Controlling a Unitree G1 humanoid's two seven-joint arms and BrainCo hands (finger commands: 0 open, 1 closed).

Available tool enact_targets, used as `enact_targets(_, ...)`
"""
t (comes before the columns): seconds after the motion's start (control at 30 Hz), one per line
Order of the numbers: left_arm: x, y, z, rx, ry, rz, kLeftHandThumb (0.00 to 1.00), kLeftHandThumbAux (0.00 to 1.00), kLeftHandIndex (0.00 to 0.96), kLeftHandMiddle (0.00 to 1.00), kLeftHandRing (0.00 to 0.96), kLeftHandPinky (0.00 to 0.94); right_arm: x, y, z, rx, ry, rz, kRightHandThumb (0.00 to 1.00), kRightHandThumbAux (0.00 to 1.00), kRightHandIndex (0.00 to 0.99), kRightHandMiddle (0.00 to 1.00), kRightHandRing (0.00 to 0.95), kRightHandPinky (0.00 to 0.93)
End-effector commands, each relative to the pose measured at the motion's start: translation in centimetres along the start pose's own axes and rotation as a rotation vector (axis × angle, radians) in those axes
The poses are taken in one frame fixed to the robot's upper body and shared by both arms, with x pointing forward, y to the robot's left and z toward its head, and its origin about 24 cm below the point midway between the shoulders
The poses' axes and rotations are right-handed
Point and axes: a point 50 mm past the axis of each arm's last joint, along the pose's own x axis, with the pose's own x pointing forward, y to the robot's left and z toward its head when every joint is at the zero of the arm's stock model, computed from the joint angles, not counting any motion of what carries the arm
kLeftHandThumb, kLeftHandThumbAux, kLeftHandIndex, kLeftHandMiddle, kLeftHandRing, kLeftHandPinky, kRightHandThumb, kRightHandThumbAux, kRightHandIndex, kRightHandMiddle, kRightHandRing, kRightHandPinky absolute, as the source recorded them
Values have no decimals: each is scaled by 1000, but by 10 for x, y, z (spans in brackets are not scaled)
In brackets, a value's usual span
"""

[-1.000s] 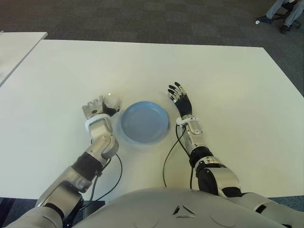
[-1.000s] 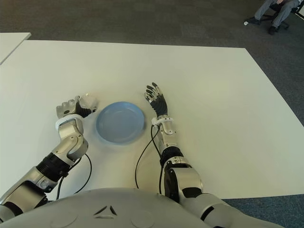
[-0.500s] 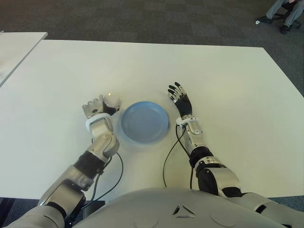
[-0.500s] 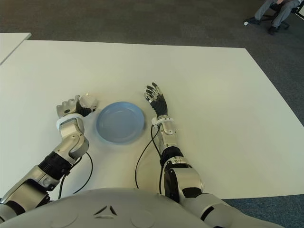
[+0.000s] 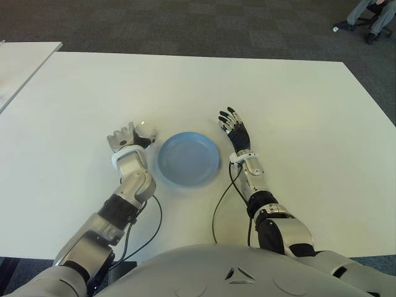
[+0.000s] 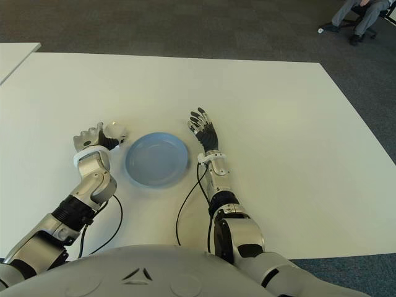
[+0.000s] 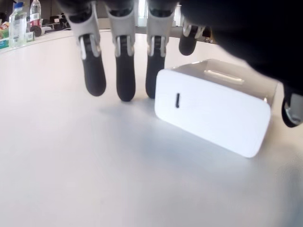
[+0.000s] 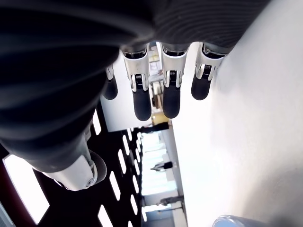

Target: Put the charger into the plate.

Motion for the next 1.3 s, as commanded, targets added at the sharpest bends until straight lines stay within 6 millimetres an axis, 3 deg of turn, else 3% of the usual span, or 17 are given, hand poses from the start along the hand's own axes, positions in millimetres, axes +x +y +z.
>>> enact_targets(0.03,-2,-17,0,-11,0,-102,160,318,106,793,802,835,-11,-5,-17,22,85,-29,86,719,70,202,159,109)
enact_targets(0.73,-1,-21,1,-18,19,-114,184,326,181,835,834,861,-11,-6,-17,17,88,-34,87,710,67,202,161,112)
enact_targets(1.3,-1,-23,0,-44,32,-107,282,340,107,838,840,866,-11,-6,-17,21,83,-35,96,723,66,203,162,111)
